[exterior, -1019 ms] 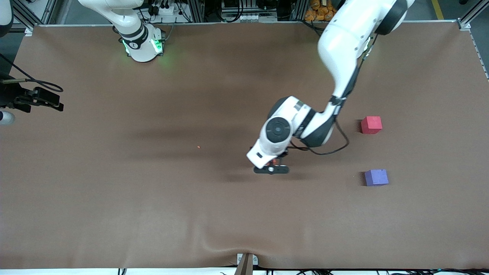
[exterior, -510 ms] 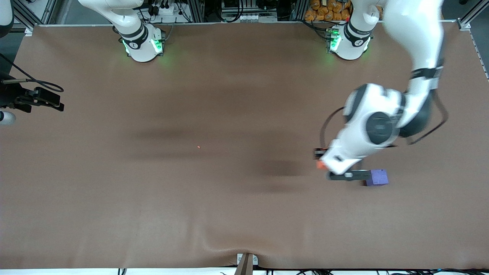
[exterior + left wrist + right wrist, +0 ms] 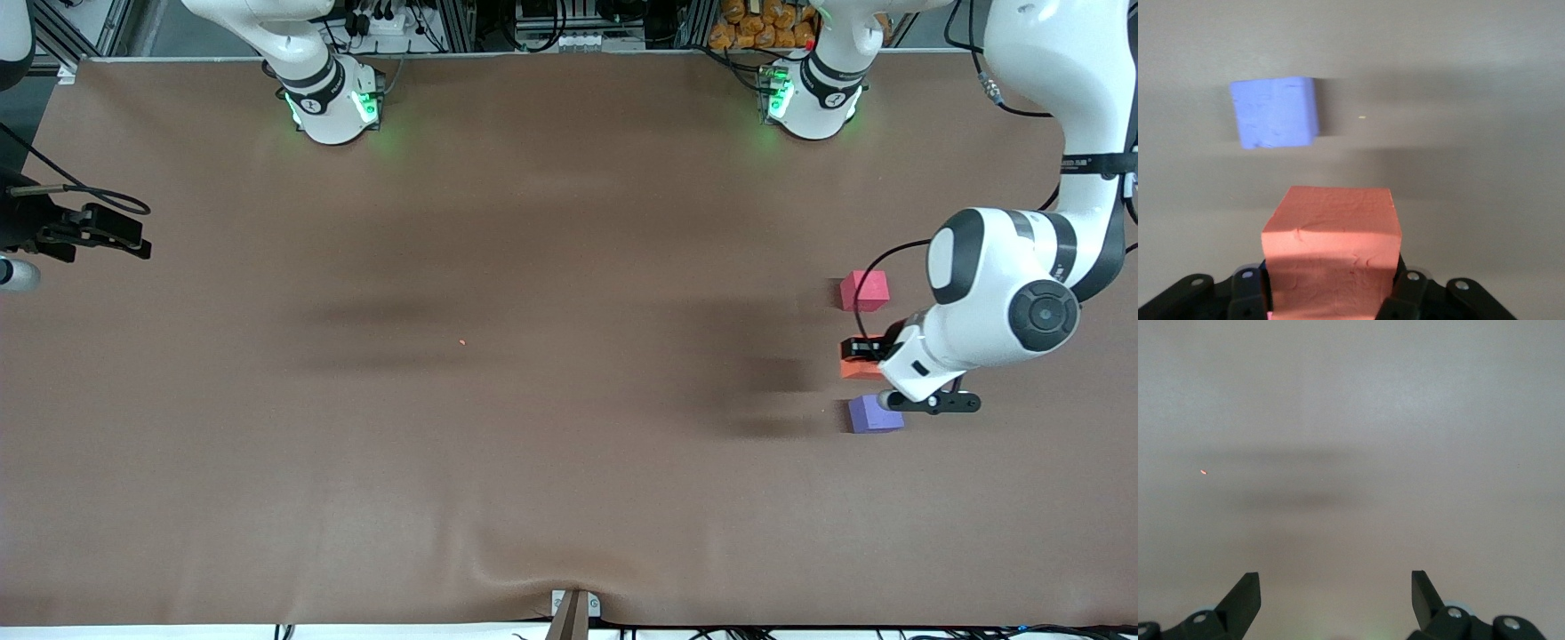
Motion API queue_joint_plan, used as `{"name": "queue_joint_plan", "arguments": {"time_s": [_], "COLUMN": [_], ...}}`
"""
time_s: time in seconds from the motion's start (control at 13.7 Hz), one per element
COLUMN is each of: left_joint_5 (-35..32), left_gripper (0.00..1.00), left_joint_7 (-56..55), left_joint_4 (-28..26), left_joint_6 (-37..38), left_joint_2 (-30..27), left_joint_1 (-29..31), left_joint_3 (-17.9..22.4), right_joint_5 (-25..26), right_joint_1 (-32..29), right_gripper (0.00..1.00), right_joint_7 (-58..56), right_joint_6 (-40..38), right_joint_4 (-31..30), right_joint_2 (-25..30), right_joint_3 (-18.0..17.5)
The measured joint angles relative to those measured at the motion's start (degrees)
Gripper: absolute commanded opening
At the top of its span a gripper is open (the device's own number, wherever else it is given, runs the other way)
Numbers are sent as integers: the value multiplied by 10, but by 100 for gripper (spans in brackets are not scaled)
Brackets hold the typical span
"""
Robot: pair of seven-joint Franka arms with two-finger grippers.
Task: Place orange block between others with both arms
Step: 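Carry the orange block between the pink and purple blocks, lower it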
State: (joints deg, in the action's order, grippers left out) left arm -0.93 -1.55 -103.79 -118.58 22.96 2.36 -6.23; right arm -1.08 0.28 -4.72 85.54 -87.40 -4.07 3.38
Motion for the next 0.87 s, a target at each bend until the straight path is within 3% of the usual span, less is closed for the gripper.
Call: {"name": "queue_joint_plan", "arguments": {"time_s": [0.44,0.87], "left_joint_5": [-1,-24], "left_gripper": [12,13], "left_joint_7": [28,29], "left_joint_4": [-119,-176], "left_joint_6": [-148,-253], "left_joint_2": [0,18], "left_joint_1": [30,48], "left_joint_3": [0,0], "right_joint_5": [0,0], "right_joint_1": [0,0], "right_gripper": [100,100], "right_joint_7": [0,0], "right_joint_6": [0,0], "right_joint_4": [-1,-5], "right_joint_2": [0,0], "right_joint_3": [-2,-3]}}
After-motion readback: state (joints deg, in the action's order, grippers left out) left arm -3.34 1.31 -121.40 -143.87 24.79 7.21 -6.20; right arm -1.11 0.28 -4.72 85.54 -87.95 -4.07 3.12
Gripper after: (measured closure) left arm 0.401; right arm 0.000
